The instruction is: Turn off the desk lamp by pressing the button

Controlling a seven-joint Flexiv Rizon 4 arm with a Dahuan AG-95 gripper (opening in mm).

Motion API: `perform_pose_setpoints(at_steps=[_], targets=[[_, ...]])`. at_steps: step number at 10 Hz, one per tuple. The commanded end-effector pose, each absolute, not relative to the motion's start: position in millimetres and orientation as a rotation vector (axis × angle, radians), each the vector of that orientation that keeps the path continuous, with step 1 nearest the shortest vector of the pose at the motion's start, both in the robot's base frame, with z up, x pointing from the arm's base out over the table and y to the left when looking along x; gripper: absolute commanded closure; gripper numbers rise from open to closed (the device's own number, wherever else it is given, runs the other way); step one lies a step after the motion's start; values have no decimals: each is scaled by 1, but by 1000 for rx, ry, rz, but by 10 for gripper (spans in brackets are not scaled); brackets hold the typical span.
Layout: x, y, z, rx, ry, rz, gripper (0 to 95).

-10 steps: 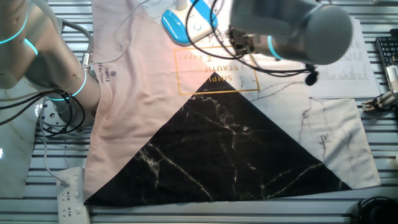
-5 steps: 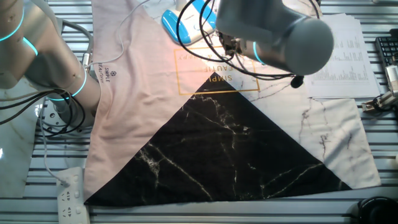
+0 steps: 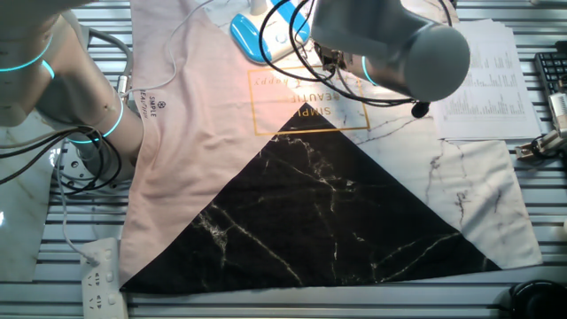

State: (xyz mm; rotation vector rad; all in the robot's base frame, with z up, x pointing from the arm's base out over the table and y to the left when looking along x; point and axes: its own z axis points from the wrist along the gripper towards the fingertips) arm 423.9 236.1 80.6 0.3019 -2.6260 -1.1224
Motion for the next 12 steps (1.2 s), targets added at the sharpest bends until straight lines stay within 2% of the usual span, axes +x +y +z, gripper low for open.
perform_pose_setpoints(at_steps=[1, 5, 7, 12], targets=[[421, 245, 78, 256, -2584, -1167, 950], [412, 256, 74, 284, -2544, -1138, 950], [412, 256, 75, 342, -2605, -1010, 950], [412, 255, 75, 354, -2609, -1001, 950]])
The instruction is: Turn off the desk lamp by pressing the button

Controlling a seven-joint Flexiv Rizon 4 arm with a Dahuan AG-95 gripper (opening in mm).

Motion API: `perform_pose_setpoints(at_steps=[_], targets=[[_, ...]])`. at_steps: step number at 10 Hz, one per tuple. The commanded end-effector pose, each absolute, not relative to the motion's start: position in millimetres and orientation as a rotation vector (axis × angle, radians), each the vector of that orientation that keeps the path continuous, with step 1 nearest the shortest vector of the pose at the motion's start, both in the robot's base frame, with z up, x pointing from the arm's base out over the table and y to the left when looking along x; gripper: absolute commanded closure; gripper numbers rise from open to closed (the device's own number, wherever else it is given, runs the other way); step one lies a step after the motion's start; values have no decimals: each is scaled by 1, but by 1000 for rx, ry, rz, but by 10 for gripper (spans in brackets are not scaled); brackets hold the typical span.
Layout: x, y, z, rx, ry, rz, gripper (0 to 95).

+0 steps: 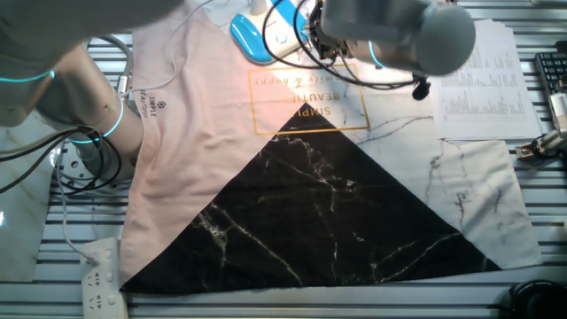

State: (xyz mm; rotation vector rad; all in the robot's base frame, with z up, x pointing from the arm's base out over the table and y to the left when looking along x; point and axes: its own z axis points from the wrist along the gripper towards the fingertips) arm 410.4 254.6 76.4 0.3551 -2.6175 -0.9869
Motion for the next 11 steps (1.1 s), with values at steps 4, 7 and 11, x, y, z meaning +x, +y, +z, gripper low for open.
perform_pose_setpoints(at_steps=[4, 7, 11], targets=[[412, 255, 75, 294, -2732, -906, 950], [412, 255, 75, 355, -2769, -872, 950], [401, 255, 69, 392, -2677, -985, 950]])
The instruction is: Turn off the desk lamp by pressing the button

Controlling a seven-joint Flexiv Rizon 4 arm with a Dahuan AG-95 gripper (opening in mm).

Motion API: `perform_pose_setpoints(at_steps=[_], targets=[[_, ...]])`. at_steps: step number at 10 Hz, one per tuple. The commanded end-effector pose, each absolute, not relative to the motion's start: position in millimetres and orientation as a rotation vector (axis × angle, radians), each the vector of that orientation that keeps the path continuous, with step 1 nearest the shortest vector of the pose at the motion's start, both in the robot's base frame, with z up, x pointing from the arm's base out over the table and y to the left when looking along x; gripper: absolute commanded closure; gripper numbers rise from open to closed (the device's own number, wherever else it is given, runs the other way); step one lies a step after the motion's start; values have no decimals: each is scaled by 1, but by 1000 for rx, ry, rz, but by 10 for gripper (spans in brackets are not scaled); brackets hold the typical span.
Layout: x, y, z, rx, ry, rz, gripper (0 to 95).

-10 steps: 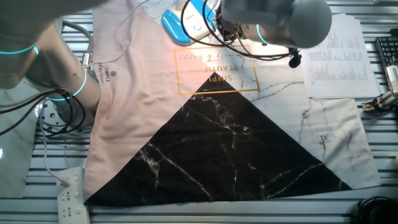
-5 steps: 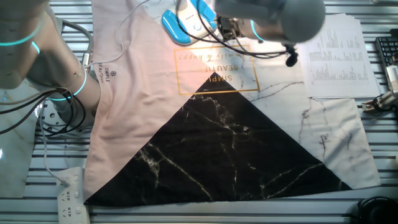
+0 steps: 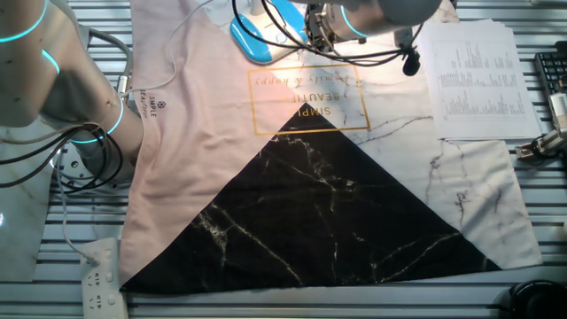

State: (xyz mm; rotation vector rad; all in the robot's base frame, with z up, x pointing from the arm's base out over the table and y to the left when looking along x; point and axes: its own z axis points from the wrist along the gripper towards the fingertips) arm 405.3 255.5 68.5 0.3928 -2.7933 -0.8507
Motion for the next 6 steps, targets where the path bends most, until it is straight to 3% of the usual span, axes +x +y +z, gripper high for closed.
perform_pose_setpoints(at_steps=[1, 6], targets=[[398, 255, 68, 394, -2652, -1005, 950], [374, 258, 59, 399, -2609, -1014, 950]])
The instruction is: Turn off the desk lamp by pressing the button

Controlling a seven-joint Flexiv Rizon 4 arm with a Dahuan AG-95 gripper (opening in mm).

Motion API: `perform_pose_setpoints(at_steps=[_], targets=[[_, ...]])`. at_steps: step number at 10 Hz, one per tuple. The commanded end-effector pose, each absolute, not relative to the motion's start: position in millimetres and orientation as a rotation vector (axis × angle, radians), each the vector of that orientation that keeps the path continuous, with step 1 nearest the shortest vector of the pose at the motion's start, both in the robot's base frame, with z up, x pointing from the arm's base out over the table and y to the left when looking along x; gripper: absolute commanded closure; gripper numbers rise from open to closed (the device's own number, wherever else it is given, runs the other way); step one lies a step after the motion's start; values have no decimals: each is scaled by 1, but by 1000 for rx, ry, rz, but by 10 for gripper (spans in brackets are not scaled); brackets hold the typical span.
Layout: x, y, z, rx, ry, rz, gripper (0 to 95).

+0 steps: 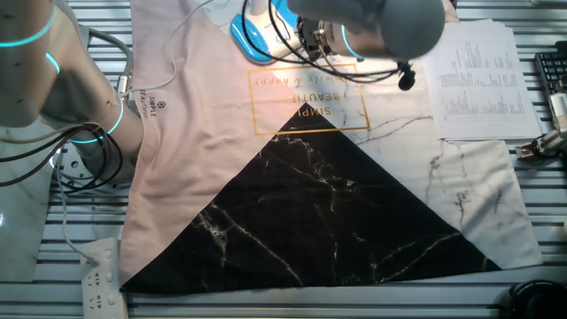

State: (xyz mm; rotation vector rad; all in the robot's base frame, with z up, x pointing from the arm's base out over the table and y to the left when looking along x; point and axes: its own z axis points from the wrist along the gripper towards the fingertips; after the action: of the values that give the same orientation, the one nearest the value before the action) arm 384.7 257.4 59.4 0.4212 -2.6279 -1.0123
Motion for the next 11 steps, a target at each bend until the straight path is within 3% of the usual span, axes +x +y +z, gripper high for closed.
perform_pose_setpoints(at_steps=[1, 11], targets=[[371, 258, 57, 396, -2602, -1029, 950], [353, 263, 49, 361, -2579, -992, 950]])
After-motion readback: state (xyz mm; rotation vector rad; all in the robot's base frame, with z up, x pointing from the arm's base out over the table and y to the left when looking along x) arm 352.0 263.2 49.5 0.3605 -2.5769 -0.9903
